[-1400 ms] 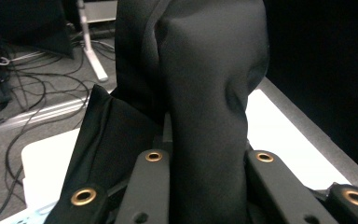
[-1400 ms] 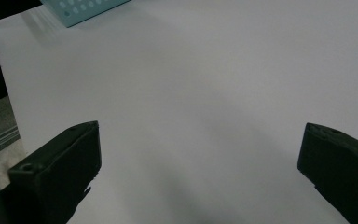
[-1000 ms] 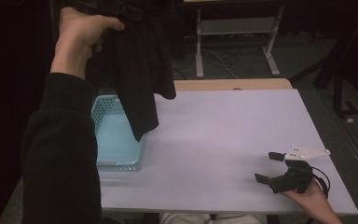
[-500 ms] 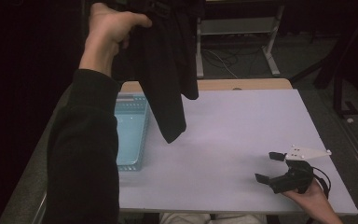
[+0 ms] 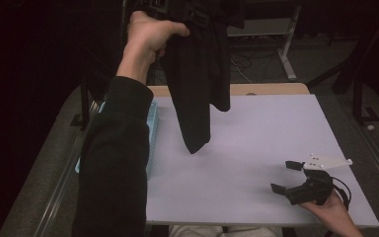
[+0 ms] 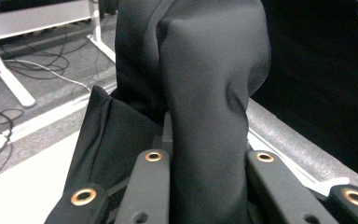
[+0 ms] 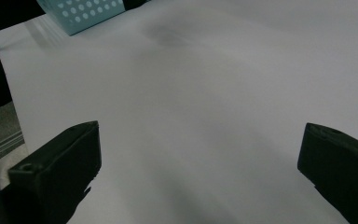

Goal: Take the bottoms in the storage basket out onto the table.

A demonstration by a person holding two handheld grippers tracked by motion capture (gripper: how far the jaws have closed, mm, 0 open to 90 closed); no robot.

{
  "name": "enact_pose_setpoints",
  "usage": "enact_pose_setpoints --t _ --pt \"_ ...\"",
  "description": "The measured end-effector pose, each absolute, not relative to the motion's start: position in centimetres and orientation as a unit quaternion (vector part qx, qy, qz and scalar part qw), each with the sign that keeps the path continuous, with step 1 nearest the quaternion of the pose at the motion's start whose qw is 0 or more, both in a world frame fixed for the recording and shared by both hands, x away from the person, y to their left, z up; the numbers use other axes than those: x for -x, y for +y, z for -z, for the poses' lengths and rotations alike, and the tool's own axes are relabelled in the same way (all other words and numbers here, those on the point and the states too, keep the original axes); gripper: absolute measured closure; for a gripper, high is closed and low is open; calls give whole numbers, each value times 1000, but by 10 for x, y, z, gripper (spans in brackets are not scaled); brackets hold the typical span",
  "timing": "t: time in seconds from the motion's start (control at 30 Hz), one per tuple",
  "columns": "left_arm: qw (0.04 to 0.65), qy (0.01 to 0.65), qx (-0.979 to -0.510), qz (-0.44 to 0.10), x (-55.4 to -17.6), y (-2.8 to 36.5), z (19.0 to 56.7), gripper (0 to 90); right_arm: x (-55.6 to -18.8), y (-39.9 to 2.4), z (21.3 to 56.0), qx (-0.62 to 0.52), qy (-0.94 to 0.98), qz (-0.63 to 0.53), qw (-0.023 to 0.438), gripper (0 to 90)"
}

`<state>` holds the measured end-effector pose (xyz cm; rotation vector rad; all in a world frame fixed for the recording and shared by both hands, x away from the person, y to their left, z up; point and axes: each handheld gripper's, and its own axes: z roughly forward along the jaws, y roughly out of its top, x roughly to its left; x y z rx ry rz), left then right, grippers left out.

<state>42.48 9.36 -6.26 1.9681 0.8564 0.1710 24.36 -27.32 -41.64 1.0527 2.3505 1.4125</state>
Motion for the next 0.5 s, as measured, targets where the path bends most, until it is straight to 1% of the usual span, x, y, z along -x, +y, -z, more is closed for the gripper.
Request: enact_pose_setpoints --t 0.5 --pt "471 336 -814 -47 -431 67 81 773 -244 -273 416 -355 796 -479 101 0"
